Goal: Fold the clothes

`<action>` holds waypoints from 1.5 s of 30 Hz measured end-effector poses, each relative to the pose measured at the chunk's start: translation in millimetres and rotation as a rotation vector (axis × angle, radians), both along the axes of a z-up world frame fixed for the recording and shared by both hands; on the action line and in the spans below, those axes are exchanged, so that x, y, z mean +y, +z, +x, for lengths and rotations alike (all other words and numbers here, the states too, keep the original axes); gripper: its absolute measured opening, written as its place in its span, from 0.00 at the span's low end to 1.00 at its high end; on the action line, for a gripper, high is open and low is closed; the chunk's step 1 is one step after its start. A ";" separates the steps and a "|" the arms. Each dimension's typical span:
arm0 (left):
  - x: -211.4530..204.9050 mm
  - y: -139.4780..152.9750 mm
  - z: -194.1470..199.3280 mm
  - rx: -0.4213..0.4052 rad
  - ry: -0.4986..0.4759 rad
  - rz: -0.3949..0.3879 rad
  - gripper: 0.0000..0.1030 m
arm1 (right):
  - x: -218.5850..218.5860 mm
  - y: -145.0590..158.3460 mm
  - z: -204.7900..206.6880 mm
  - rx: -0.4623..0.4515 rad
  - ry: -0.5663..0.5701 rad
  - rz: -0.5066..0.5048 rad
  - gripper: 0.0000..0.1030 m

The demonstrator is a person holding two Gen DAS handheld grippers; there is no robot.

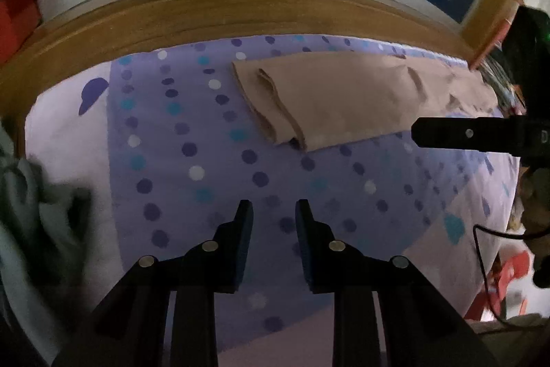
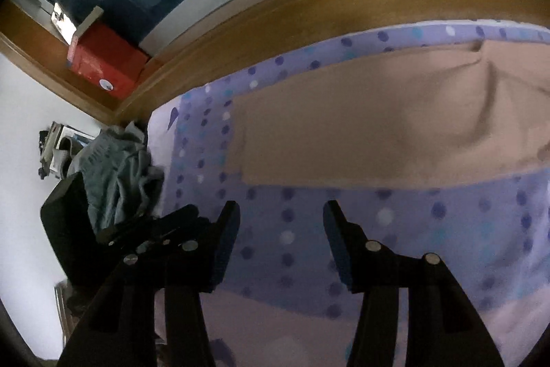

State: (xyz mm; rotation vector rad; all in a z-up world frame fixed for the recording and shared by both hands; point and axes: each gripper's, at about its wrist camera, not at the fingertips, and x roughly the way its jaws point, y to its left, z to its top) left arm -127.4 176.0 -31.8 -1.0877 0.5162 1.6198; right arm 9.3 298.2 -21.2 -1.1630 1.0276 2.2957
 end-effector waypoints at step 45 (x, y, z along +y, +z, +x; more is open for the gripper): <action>8.1 -31.6 -54.5 -0.279 -0.068 0.151 0.25 | 35.5 8.0 -94.5 0.159 -0.058 0.074 0.09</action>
